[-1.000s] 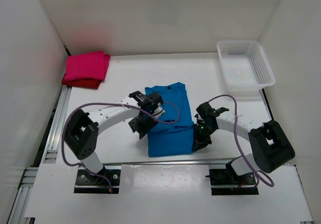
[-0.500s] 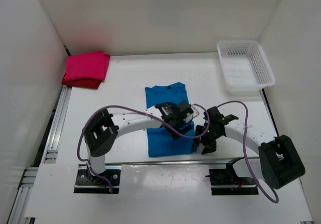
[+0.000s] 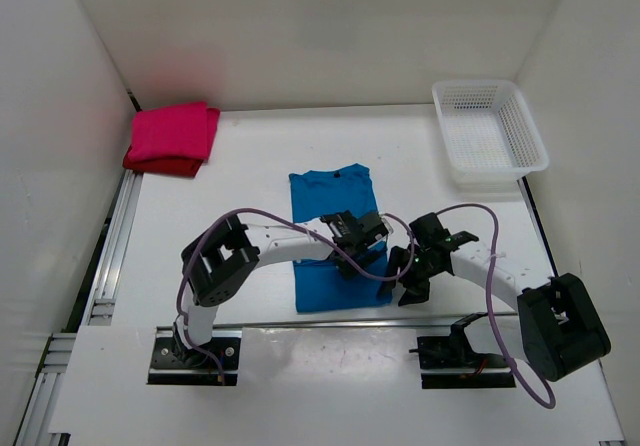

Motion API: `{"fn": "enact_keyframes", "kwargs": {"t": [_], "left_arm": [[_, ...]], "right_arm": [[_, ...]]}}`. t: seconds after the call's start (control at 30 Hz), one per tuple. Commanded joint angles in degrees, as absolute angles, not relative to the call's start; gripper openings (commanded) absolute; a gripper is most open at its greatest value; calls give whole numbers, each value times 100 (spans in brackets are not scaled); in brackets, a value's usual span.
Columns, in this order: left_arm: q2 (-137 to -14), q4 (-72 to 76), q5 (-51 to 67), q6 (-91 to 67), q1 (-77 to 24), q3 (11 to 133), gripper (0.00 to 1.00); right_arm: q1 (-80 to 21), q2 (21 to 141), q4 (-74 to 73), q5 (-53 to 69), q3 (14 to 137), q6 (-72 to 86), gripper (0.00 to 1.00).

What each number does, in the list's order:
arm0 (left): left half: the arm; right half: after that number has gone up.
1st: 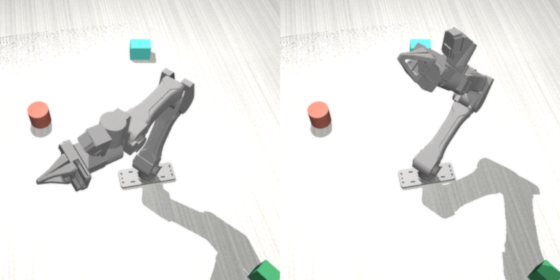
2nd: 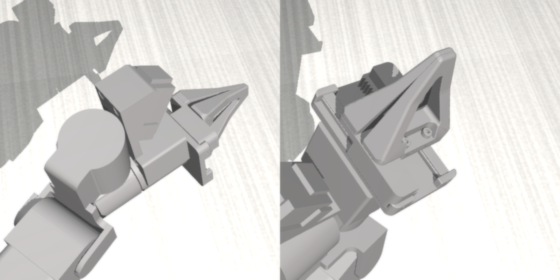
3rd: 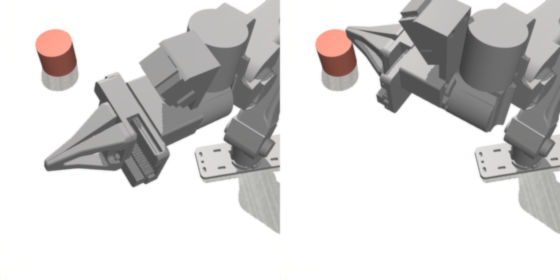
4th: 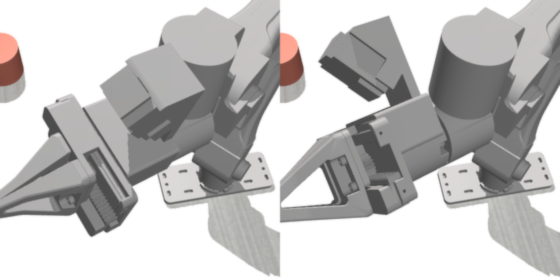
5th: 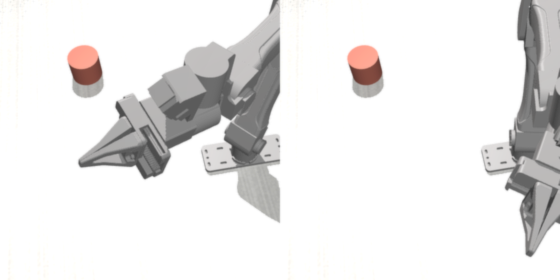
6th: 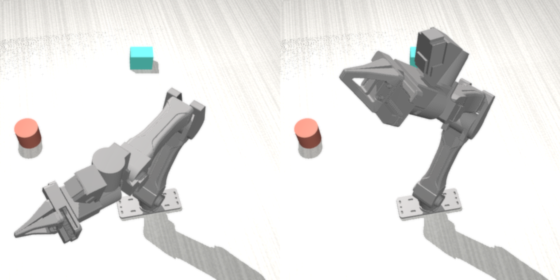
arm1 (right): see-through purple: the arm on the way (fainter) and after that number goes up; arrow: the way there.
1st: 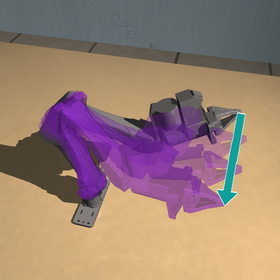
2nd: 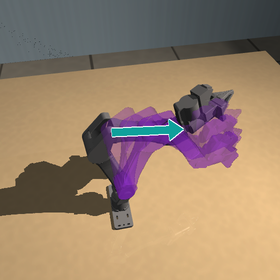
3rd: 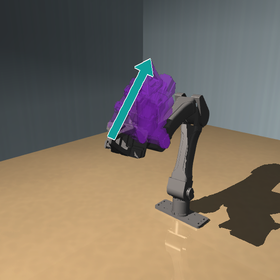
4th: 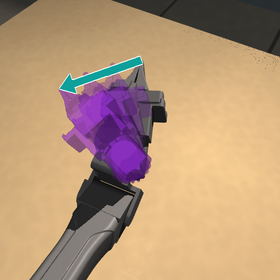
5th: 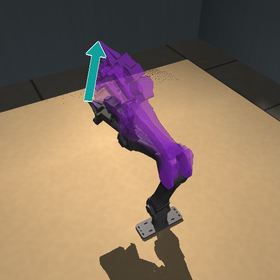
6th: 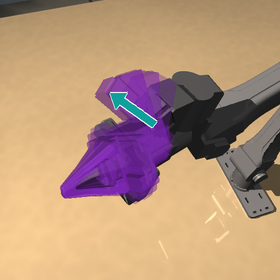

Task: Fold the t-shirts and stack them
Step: Fold the folded rectangular tshirt in 1/3 of the way

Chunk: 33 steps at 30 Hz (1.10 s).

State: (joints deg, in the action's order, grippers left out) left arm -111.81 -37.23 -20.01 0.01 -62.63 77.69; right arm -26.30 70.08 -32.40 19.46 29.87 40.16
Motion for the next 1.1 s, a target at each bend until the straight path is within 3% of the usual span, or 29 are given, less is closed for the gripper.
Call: {"fn": "enact_keyframes", "kwargs": {"t": [0.0, 0.4, 1.07], "left_arm": [[-11057, -3647, -2398, 0, -6258, 7655, 100], [-11162, -3647, -3252, 0, -6258, 8007, 100], [-11549, -3647, -3595, 0, -5151, 9236, 100]], "right_arm": [[-2619, 6987, -3085, 1925, 2883, 4025, 68], [-2619, 6987, -2979, 1986, 2777, 4025, 68], [-2619, 6987, -2979, 1986, 2725, 4025, 68]]}}
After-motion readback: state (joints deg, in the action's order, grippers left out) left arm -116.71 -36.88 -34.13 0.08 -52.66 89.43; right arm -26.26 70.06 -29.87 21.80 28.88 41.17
